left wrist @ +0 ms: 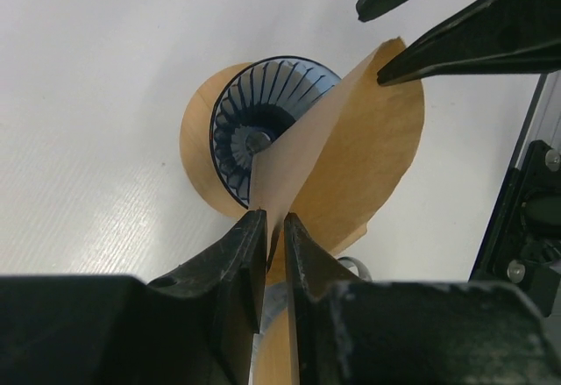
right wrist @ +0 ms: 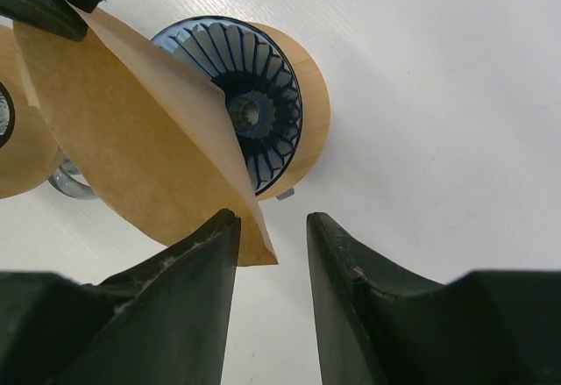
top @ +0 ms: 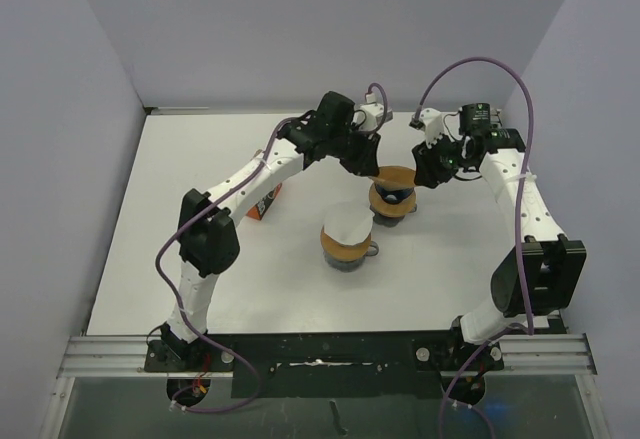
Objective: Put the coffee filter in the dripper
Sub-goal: Place the coffee filter in the coffee dripper.
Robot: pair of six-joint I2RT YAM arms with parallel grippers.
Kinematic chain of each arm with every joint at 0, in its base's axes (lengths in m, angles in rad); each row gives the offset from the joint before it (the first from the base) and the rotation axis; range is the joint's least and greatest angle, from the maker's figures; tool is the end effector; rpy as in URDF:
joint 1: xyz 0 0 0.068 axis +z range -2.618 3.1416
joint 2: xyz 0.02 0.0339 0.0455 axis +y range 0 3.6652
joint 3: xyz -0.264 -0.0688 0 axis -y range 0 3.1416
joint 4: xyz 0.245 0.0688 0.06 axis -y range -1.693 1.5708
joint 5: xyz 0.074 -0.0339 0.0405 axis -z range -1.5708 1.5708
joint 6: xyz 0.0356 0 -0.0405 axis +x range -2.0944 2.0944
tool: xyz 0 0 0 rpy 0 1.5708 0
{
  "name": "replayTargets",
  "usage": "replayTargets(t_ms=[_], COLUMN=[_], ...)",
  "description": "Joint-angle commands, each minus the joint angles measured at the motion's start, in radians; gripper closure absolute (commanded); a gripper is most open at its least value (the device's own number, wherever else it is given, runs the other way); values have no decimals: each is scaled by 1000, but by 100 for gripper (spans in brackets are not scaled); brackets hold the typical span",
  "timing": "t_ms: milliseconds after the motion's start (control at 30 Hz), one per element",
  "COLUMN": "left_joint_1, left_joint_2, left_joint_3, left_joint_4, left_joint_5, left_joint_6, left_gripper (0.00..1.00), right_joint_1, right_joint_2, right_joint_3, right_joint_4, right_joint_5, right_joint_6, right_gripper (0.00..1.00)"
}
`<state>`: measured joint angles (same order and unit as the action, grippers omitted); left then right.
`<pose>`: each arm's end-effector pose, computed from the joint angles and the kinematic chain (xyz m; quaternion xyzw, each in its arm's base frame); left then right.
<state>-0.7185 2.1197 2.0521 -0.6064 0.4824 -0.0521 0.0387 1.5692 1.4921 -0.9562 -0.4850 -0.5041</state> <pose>0.3570 -0.3341 0.3162 0.3841 0.7931 -0.3577 0.3092 0.3216 0.0291 0.3278 -0.3123 0.8845 0.1658 0.3042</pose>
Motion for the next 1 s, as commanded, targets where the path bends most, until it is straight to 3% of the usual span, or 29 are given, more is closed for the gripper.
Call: replayTargets(t_ms=[0, 433, 733, 967], left_joint_1=[-3, -2, -2, -2], left_joint_2=[22, 32, 56, 117], left_joint_3=[94, 80, 112, 168], left_joint_4=[-55, -75, -67, -83], left_joint_5=[-10, -63, -97, -90], left_joint_6=[-59, -91, -118, -124], left_gripper=[85, 81, 52, 47], right_joint_1=[-6, -8, -8, -7], right_joint_2=[14, 26, 26, 37], right_joint_3=[46, 9, -23, -47], right_joint_4=[33, 73, 99, 122], right_joint_5=[-1, 16, 22, 18], right_joint_6=[26, 92, 133, 152], right_gripper=[61, 54, 51, 50])
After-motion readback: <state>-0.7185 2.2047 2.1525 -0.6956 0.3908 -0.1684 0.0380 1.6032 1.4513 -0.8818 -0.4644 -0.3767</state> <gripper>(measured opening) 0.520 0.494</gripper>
